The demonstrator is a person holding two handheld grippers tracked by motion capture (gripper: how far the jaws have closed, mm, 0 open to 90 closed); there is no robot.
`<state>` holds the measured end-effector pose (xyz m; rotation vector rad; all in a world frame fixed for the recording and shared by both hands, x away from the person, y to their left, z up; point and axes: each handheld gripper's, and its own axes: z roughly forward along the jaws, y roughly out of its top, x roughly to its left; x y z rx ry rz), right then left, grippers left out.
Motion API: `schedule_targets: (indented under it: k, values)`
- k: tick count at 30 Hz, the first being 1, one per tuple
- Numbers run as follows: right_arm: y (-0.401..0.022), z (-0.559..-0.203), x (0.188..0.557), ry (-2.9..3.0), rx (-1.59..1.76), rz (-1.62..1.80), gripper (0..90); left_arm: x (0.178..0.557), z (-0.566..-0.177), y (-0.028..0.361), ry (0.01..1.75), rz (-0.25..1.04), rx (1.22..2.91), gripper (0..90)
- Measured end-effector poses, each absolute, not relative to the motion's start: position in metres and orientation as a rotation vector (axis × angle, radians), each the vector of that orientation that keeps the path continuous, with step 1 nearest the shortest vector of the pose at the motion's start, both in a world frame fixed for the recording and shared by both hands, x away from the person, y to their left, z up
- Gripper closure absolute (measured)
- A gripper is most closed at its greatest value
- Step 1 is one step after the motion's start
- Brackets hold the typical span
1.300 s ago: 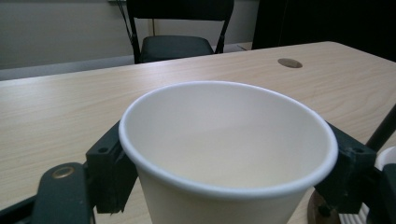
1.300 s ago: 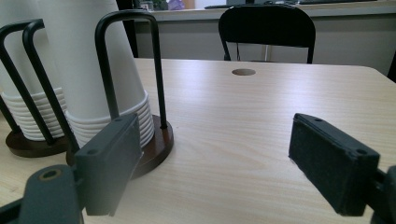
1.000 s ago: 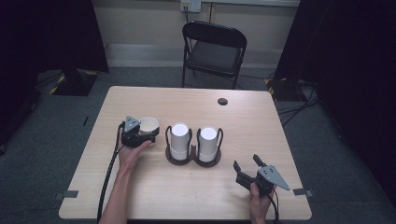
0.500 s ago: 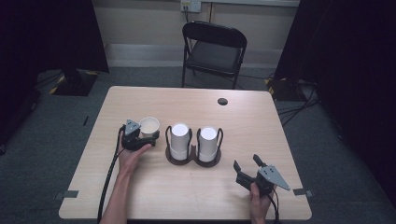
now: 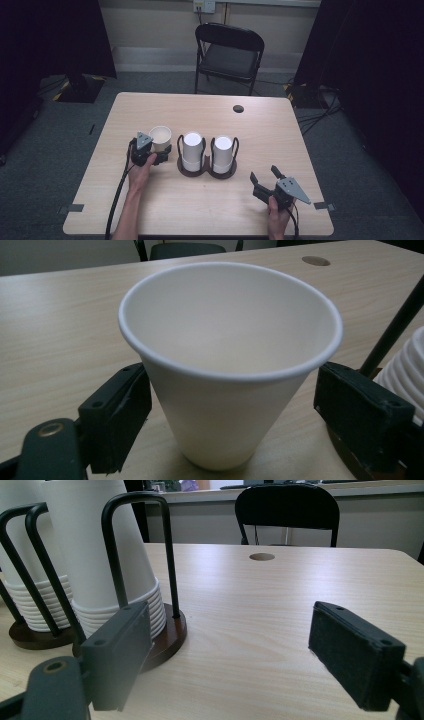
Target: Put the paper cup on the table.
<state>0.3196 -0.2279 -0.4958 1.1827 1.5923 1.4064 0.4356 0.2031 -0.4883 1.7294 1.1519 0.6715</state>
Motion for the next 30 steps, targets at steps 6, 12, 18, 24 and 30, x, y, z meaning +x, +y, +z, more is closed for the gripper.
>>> schedule_targets:
  k: [6,12,18,24,30]
  values:
    - [-0.229,-0.496,0.319,1.589,1.178,1.413,16.5,0.420,-0.482,0.205,1.136,0.682,1.701,15.6]
    - [-0.228,-0.496,0.319,1.588,1.178,1.411,16.6,0.400,-0.480,0.206,1.150,0.666,1.684,16.1]
    - [-0.228,-0.496,0.319,1.586,1.176,1.412,16.6,0.372,-0.466,0.204,1.113,0.663,1.632,18.3]
    - [-0.228,-0.496,0.319,1.582,1.177,1.414,16.6,0.351,-0.457,0.199,1.070,0.702,1.619,18.2]
    - [-0.228,-0.496,0.319,1.583,1.179,1.414,16.6,0.331,-0.466,0.191,1.058,0.717,1.632,18.2]
